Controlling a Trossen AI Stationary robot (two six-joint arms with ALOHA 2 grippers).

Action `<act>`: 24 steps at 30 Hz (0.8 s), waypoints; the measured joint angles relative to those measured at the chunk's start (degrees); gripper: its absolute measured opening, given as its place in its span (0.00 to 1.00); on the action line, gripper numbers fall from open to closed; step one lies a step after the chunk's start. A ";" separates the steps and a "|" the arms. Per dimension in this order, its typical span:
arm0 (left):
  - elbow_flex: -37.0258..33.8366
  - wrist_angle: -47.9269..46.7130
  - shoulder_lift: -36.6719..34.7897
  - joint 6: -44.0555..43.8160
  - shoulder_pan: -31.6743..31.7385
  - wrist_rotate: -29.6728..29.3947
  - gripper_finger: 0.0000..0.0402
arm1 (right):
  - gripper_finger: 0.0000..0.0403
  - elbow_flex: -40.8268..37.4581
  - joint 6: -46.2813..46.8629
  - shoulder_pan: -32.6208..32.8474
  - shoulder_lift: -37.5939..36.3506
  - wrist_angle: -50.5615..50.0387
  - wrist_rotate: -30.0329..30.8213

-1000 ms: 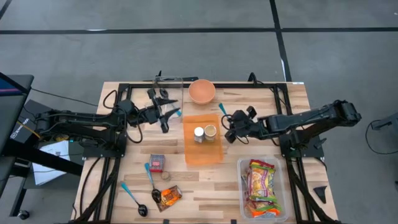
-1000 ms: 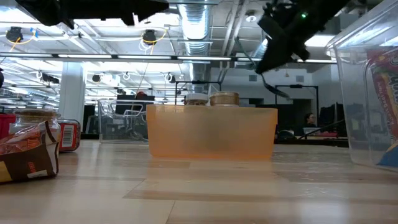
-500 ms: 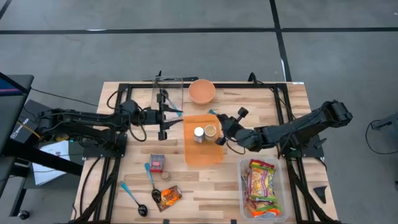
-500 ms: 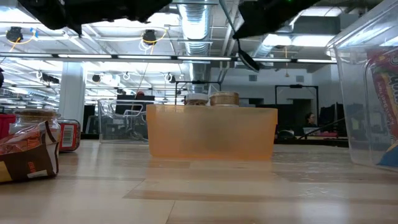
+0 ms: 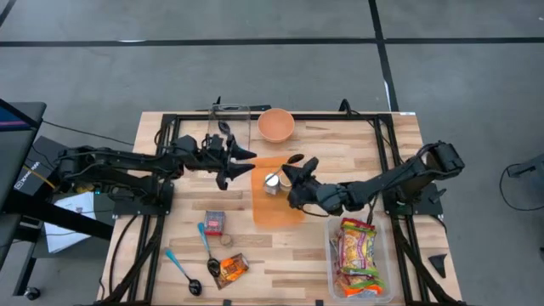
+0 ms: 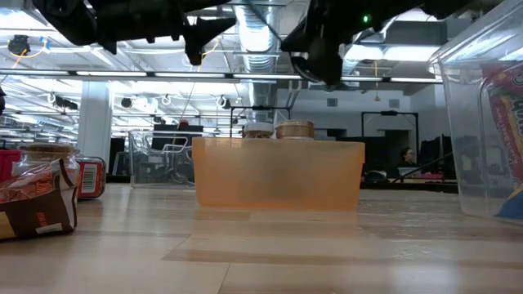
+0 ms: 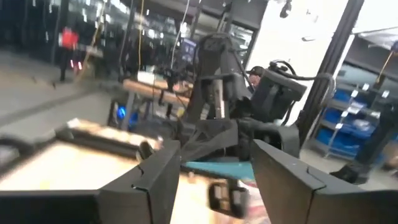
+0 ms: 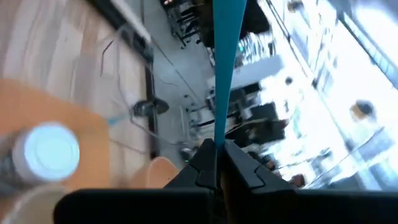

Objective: Pick & Place Food Item
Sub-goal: Put the blue spoon into the transparent bin

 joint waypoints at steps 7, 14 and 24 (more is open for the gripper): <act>-0.02 -6.44 0.00 -2.61 -0.04 -3.24 0.56 | 0.00 0.00 -26.22 -0.08 4.53 2.72 -0.12; -0.04 -8.83 2.59 -2.14 -0.30 -7.47 0.58 | 0.00 2.17 -38.20 -0.48 8.73 8.89 0.21; 2.40 -8.17 7.72 2.15 -2.91 -3.91 0.58 | 0.00 4.96 -39.53 -2.93 10.24 7.88 0.23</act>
